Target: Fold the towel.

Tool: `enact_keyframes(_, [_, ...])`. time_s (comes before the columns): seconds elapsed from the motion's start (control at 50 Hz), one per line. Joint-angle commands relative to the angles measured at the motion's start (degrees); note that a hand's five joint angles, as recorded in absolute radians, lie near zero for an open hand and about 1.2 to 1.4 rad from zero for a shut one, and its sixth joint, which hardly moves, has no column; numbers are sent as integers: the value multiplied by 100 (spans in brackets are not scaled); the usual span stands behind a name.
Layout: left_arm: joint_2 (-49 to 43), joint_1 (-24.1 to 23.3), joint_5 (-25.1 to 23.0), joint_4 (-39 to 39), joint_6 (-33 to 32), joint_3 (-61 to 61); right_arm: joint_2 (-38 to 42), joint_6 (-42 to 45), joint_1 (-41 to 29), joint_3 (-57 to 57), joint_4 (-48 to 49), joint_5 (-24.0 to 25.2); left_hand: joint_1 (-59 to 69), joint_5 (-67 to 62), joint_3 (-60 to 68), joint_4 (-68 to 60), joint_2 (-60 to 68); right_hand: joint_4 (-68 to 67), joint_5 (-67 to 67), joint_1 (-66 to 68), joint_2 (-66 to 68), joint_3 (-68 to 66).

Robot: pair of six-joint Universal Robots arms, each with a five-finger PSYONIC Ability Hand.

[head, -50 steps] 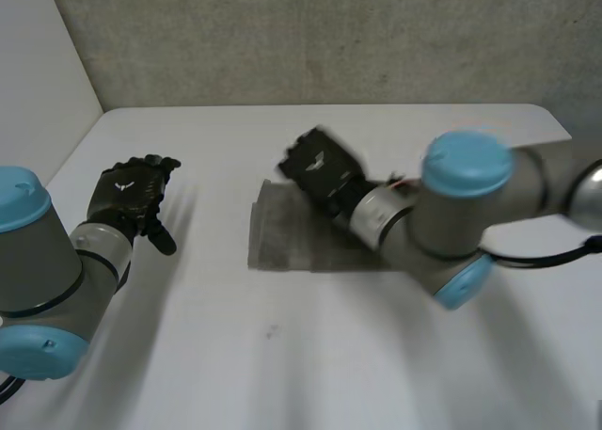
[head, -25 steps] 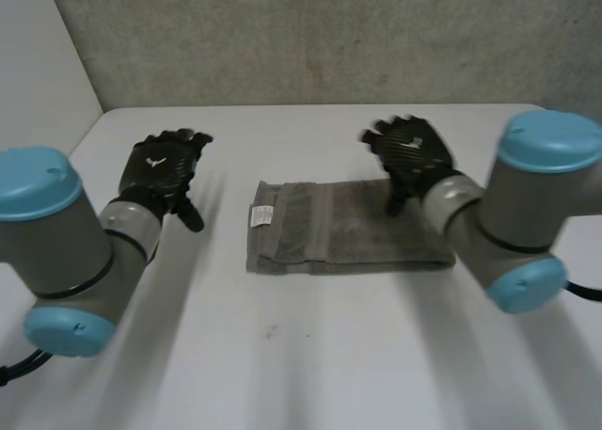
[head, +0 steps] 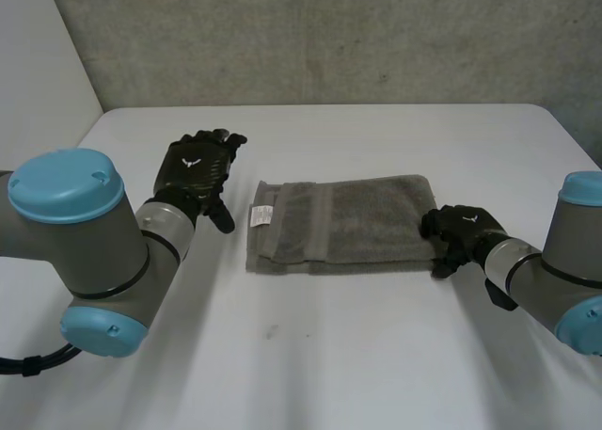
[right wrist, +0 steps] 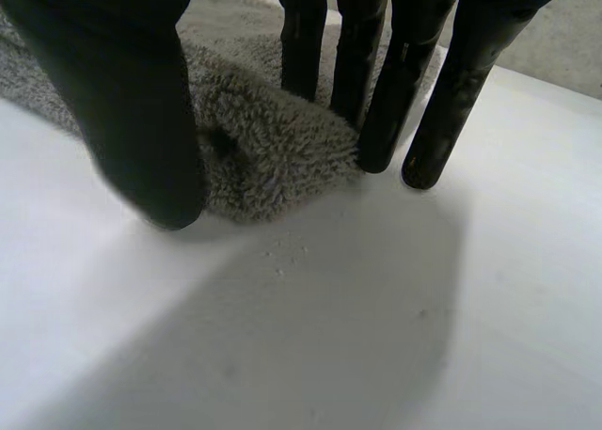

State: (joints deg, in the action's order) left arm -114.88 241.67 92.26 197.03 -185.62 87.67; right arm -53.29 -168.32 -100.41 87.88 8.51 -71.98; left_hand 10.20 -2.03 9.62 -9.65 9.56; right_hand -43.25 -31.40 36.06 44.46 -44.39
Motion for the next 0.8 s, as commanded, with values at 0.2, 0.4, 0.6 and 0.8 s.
enact_keyframes(0.2, [105, 12, 90, -50, 0, 66, -357, 80, -198, -640, 617, -281, 68, 115, 127, -124, 132, -3675, -3860, 4394, 3554, -3561])
enact_keyframes(0.4, [176, 82, 90, -50, 0, 66, 283, 527, -2217, -2204, 99, -158, 18, 165, 77, -73, 82, -3675, -3860, 4394, 3554, -3561])
enact_keyframes(0.6, [176, 91, 90, -50, 8, 66, 1014, 1239, -2984, -2336, 89, -236, 1, 182, 60, -56, 65, 1435, 1251, -717, -1556, 1549])
enact_keyframes(0.8, [132, 56, 81, -77, 404, -197, 100, -430, -2404, -2425, 19, -1450, 68, 115, 127, -124, 132, 3325, 3140, -2606, -3446, 3439])
